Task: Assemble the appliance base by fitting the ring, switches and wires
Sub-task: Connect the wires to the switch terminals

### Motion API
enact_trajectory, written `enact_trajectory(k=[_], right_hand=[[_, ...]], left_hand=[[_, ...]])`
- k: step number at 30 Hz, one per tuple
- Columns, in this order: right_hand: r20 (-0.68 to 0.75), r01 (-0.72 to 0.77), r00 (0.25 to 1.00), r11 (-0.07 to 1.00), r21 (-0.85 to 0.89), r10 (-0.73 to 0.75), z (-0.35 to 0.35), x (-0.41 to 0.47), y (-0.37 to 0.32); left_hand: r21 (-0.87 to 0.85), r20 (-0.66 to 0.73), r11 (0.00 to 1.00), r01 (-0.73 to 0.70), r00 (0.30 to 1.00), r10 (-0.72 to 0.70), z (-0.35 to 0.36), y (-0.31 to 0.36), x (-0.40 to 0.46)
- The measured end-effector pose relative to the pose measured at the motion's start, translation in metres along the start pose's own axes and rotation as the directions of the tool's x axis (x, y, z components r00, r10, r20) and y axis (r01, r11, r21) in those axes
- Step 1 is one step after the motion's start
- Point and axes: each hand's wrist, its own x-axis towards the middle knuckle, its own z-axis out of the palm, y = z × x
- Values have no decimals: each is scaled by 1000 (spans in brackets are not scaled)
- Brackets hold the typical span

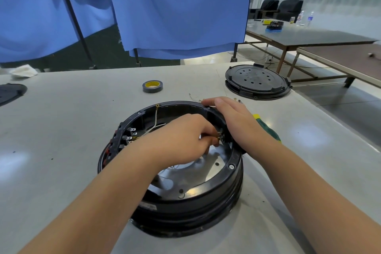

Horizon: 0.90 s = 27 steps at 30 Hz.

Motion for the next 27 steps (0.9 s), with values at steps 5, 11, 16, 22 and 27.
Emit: enact_trajectory(k=[5,11,16,22,27], right_hand=[[-6,9,1000,1000,3,-9,1,1,0],[-8,15,1000,1000,-9,-15,0,0,0],[-6,14,1000,1000,-7,-14,0,0,-1],[-7,10,1000,1000,2,-10,1,1,-1],[-9,10,1000,1000,2,-10,1,1,-1]], left_hand=[[26,-7,1000,-3,1000,4,0,1,0],[43,-2,999,-7,1000,7,0,2,0],[79,-11,997,-6,1000,7,0,2,0],[105,-18,994,1,1000,1,0,3,-1],[131,-27,991,-9,1000,13,0,4,0]])
